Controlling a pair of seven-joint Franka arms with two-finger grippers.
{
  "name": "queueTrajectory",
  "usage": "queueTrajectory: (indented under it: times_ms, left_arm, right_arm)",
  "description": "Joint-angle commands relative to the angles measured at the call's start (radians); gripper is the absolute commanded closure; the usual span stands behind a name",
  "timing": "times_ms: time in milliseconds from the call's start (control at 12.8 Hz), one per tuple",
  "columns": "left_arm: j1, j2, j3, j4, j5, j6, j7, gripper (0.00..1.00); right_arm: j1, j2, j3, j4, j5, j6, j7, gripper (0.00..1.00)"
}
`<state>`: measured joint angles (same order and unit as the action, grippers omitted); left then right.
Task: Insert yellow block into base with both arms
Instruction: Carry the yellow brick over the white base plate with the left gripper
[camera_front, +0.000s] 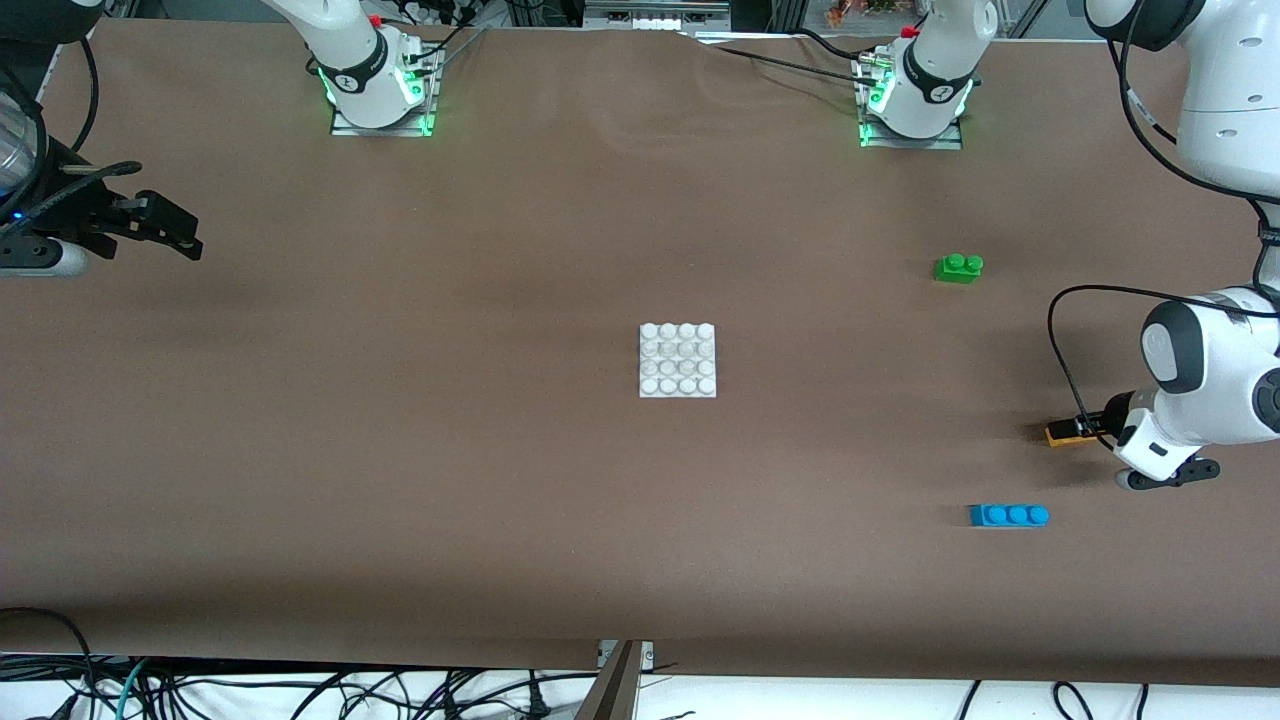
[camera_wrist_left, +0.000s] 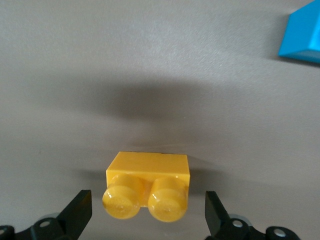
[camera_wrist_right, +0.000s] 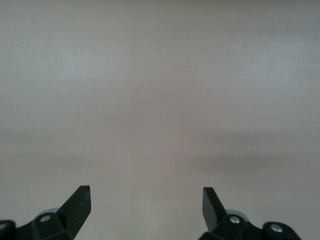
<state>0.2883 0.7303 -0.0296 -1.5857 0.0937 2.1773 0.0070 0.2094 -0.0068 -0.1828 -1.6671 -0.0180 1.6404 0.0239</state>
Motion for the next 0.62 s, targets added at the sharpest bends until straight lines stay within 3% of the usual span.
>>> queueTrajectory:
  times_ms: [0,389,545]
  left_arm:
    - [-0.001,0.021,0.005,0.038,-0.023,-0.010,0.034,0.10]
    - [0.009,0.023,0.005,0.041,-0.078,-0.010,0.034,0.60]
    - [0.009,0.017,0.005,0.044,-0.074,-0.010,0.060,0.64]
  right_arm:
    - [-0.004,0.004,0.002,0.015,-0.008,-0.025,-0.009,0.01]
    - [-0.004,0.004,0.003,0.015,-0.008,-0.025,-0.004,0.01]
    - [-0.002,0.001,0.006,0.015,-0.002,-0.066,0.005,0.01]
